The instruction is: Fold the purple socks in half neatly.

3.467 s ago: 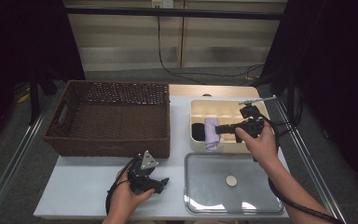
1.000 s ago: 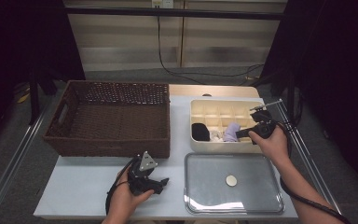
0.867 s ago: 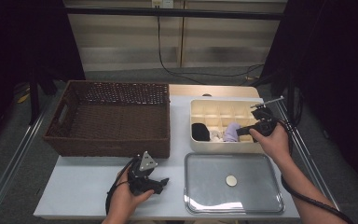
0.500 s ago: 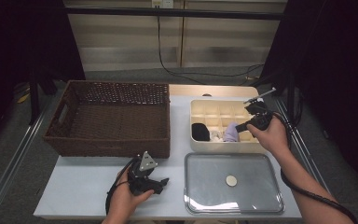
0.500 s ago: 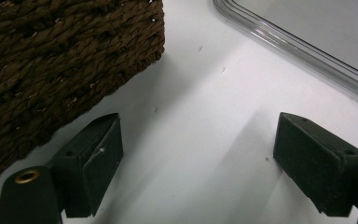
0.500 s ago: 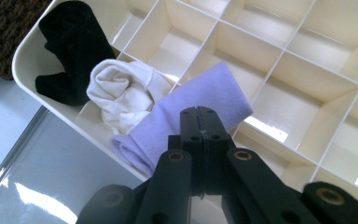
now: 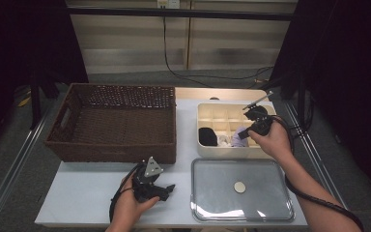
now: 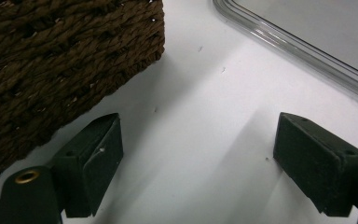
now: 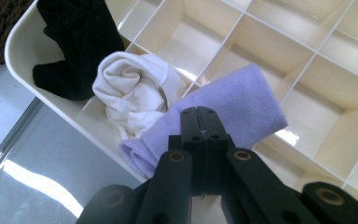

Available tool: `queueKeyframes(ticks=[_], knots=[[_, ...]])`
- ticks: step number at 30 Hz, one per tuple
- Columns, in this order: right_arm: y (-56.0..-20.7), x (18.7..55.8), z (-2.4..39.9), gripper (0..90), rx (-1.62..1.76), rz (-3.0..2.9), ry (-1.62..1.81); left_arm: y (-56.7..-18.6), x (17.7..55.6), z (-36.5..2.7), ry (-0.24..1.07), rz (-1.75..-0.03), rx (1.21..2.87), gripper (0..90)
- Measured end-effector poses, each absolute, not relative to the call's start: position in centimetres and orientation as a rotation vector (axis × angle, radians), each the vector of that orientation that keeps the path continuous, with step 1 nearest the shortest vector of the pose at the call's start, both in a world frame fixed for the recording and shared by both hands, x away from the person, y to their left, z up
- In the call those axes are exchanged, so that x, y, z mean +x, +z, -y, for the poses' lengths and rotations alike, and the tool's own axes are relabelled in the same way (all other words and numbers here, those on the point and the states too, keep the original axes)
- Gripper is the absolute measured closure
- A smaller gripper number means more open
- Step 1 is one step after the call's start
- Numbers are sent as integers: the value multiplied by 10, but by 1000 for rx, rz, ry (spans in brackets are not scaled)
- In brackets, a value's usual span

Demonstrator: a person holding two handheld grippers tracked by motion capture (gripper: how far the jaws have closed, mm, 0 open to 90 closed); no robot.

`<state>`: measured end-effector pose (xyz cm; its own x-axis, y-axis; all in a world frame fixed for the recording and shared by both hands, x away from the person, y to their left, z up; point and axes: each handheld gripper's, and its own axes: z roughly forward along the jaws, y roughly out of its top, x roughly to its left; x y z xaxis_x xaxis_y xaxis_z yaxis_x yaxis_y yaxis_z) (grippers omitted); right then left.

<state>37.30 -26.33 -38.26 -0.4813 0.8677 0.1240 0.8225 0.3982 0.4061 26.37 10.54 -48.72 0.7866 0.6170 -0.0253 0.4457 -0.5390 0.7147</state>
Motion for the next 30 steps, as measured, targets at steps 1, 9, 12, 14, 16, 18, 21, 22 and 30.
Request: queueKeyframes(ticks=[1,9,12,14,16,18,21,22,30], knots=[[-383,373,263,900,1536,-2539,635,-487,264,-105,297,-783,2231,154],[-391,375,261,900,1520,-2551,617,-487,264,-105,297,-784,2231,154],[-394,375,259,900,1516,-2555,606,-487,264,-105,297,-784,2231,154],[-396,375,260,900,1517,-2557,609,-487,264,-105,297,-784,2231,154],[-398,374,259,900,1512,-2556,604,-487,264,-105,297,-783,2231,154],[-400,373,259,900,1507,-2558,597,-487,264,-105,297,-784,2231,153],[-402,372,259,900,1503,-2564,592,-487,264,-105,297,-784,2231,154],[-403,371,260,900,1506,-2566,592,-487,264,-105,298,-784,2231,154],[-408,369,263,900,1523,-2562,604,-487,263,-105,299,-785,2230,153]])
